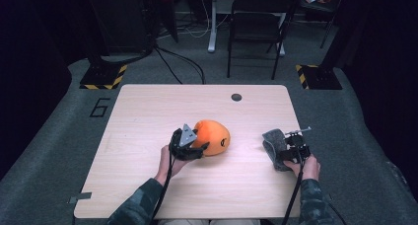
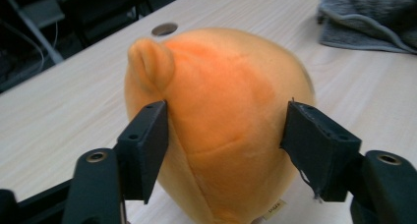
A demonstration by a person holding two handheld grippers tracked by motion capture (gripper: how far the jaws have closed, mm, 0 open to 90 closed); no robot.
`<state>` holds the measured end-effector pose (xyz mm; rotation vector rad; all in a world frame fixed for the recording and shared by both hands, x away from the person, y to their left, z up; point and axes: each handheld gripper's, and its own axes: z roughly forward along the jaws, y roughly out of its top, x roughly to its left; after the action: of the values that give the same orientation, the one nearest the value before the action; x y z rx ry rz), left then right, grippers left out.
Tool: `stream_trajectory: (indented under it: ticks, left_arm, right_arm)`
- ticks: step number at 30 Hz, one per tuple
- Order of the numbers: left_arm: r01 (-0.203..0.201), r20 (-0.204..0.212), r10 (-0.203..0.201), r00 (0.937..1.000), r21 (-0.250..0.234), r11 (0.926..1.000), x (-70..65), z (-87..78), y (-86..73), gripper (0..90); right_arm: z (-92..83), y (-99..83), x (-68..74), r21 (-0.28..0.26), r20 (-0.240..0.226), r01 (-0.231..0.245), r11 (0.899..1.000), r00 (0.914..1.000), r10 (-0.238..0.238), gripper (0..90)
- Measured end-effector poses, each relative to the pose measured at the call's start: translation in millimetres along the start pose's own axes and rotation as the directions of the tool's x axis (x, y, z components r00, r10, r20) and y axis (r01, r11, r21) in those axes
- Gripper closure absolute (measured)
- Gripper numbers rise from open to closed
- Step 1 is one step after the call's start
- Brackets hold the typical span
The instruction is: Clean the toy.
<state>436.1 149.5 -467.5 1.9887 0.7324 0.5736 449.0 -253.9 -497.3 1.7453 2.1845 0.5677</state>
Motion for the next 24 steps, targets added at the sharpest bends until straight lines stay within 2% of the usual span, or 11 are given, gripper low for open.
stream_trajectory:
  ticks: [2, 5, 9, 11, 14, 16, 17, 19, 20, 22, 24]
  left_arm:
    - [0.03, 0.009, -0.03, 0.9995, 0.012, 0.9995, 5.5, 1.7, -1.4, 36.5]
    - [0.04, 0.012, -0.04, 0.9991, 0.029, 0.9988, 7.5, 3.0, -3.6, 39.7]
    - [0.023, -0.003, -0.023, 0.9997, 0.044, 0.9988, 4.9, 6.1, -7.6, 60.0]
    - [0.027, 0.0, -0.027, 0.9996, 0.031, 0.9992, 5.4, 6.3, -10.0, 70.0]
    - [0.018, -0.008, -0.018, 0.9998, 0.016, 0.9997, 6.2, 4.2, -11.1, 76.7]
    - [0.028, -0.006, -0.028, 0.9996, 0.0, 0.9996, 6.8, 2.7, -11.0, 77.9]
    - [0.028, -0.01, -0.028, 0.9996, -0.007, 0.9996, 7.2, 2.1, -10.7, 78.2]
    - [0.039, 0.001, -0.039, 0.9992, -0.022, 0.999, 7.0, 0.0, -9.8, 78.7]
    - [0.031, -0.007, -0.031, 0.9995, -0.028, 0.9991, 6.8, -0.8, -9.1, 78.9]
    - [0.052, 0.006, -0.051, 0.9987, -0.043, 0.9977, 5.3, -2.7, -7.5, 79.1]
    - [0.044, 0.009, -0.044, 0.999, -0.045, 0.998, 4.7, -7.0, -4.5, 79.2]
  right_arm:
    - [0.5, 0.6, 1.7, 0.008, -0.002, 0.005, 1.0, 1.0, -0.005, 32.9]
    - [1.2, 1.6, 2.7, 0.022, -0.006, 0.023, 0.999, 0.9997, -0.023, 29.9]
    - [2.2, 0.7, 2.1, 0.018, -0.005, 0.028, 0.999, 0.9996, -0.027, 24.9]
    - [2.7, 1.3, 1.8, 0.029, -0.003, 0.023, 0.999, 0.9997, -0.023, 22.2]
    - [2.8, 2.3, 0.8, 0.037, -0.009, 0.026, 0.999, 0.9996, -0.026, 17.8]
    - [0.8, 1.9, -0.1, 0.022, -0.028, 0.017, 1.0, 0.9995, -0.017, 16.5]
    - [-2.0, 1.8, -1.7, -0.012, -0.044, 0.021, 1.0, 0.9988, -0.021, 16.5]
    - [-9.2, 1.8, -2.0, -0.042, -0.059, 0.007, 0.999, 0.9982, -0.01, 15.3]
    - [-13.0, 1.4, -2.0, -0.057, -0.061, 0.004, 0.998, 0.9981, -0.008, 15.1]
    - [-19.0, 0.4, -2.6, -0.088, -0.079, 0.0, 0.996, 0.9969, -0.007, 14.5]
    - [-26.4, -1.7, -2.0, -0.112, -0.089, -0.014, 0.994, 0.996, 0.004, 14.2]
